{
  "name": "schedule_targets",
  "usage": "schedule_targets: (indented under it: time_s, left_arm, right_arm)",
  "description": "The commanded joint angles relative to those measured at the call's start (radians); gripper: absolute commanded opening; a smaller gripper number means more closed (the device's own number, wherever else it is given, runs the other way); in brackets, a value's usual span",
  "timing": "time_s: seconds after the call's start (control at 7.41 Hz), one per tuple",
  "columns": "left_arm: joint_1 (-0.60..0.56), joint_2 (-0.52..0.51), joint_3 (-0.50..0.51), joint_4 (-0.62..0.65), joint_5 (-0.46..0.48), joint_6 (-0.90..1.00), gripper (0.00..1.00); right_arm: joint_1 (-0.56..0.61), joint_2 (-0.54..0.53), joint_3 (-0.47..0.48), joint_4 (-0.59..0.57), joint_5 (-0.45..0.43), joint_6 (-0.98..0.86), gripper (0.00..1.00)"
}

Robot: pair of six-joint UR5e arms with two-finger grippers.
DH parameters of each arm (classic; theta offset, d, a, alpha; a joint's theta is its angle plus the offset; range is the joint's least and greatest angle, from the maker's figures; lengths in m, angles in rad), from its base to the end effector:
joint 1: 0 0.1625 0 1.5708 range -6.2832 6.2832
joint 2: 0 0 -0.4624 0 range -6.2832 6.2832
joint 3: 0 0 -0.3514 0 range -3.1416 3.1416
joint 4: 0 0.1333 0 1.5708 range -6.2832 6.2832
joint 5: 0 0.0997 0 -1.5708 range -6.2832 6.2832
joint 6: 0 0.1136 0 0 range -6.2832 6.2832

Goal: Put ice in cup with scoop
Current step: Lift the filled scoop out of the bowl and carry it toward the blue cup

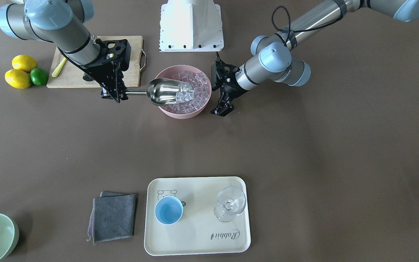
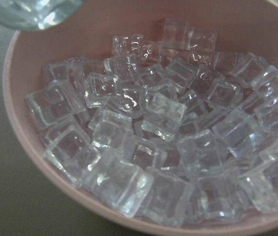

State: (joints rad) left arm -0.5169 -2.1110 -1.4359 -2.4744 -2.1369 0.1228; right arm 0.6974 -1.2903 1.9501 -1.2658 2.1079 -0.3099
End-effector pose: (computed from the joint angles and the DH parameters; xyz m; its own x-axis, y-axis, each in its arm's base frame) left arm 0.5547 -0.3986 0.3490 -0.0606 0.9980 -0.0195 -0.2193 0.0057 0.9756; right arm -0.3677 -0.4061 0.3651 0.0854 -0.9960 0.0269 0.4858 0.0652 0.8717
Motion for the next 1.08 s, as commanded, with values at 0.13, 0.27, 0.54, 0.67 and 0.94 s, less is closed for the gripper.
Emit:
schedule_targets:
  time_s: [0.13, 0.27, 0.54, 0.67, 0.94]
  left_arm:
    - [0.000, 0.002, -0.001, 0.002, 0.000, 0.000, 0.98]
    - [0.000, 0.002, -0.003, 0.002, 0.000, 0.000, 0.98]
    - [-0.005, 0.002, -0.012, 0.003, 0.000, -0.002, 0.98]
    - [-0.011, 0.006, -0.020, 0.014, 0.000, 0.001, 0.98]
    - [-0.020, 0.028, -0.113, 0.143, -0.006, 0.011, 0.98]
  right_arm:
    - [0.141, -0.006, -0.011, -0.033, 0.121, 0.058, 0.00]
    - [0.178, -0.003, -0.014, -0.070, 0.145, 0.058, 0.00]
    - [0.246, -0.003, -0.031, -0.148, 0.150, 0.057, 0.00]
    - [0.281, 0.008, -0.077, -0.150, 0.170, 0.058, 0.00]
    - [0.318, 0.069, -0.175, -0.149, 0.205, 0.139, 0.00]
